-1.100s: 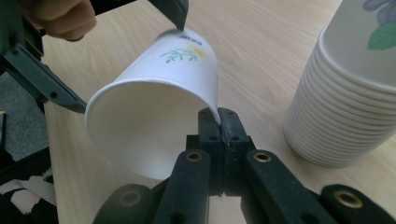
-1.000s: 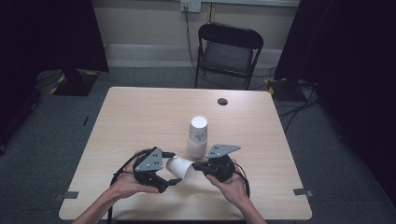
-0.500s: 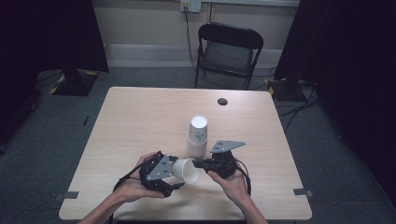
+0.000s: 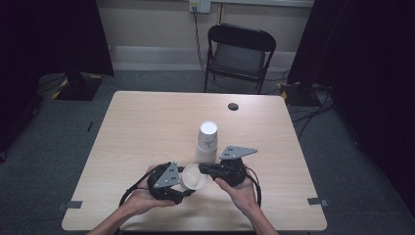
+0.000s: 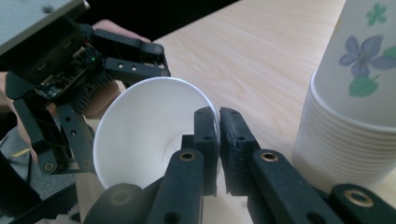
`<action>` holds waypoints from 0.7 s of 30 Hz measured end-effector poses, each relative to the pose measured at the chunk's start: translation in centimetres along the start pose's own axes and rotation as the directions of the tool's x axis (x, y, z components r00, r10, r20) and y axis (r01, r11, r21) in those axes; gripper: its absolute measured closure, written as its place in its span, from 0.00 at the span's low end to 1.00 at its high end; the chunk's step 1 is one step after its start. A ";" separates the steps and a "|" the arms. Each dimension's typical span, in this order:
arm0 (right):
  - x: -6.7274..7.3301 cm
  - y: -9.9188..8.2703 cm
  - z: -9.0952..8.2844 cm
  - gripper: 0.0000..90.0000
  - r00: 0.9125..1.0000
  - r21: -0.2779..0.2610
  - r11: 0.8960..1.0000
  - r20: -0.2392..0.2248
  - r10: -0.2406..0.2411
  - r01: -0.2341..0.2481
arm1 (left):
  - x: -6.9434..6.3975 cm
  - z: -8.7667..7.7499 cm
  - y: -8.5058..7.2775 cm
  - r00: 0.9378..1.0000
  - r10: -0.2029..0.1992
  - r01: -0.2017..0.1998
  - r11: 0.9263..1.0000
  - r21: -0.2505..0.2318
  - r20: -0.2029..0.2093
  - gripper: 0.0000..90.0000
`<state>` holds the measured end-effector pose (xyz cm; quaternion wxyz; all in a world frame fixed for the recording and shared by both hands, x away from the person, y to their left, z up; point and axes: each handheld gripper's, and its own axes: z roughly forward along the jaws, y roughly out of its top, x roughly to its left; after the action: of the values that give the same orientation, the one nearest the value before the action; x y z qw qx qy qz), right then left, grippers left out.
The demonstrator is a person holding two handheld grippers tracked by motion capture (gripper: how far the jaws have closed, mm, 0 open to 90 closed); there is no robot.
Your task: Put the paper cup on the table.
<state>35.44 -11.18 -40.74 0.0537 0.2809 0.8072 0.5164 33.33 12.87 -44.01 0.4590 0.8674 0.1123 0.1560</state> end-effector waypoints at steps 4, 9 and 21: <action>0.0 0.0 -0.3 0.90 1.000 -0.028 1.000 0.008 -0.003 0.003 | 0.5 -0.3 0.1 0.997 -0.073 0.074 0.997 -0.038 0.030 0.34; 0.0 0.0 -0.2 0.82 1.000 -0.039 0.999 0.014 -0.008 0.009 | 0.6 -0.4 0.0 0.992 -0.116 0.119 0.992 -0.053 0.056 0.34; 0.3 0.4 0.5 0.98 0.998 0.008 0.999 0.027 0.050 -0.050 | -0.1 0.1 0.3 0.997 -0.074 0.075 0.996 -0.048 0.013 0.28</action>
<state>35.53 -10.56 -40.58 0.0506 0.3081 0.8013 0.5103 33.29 12.63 -43.84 0.4860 0.8521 0.1381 0.1366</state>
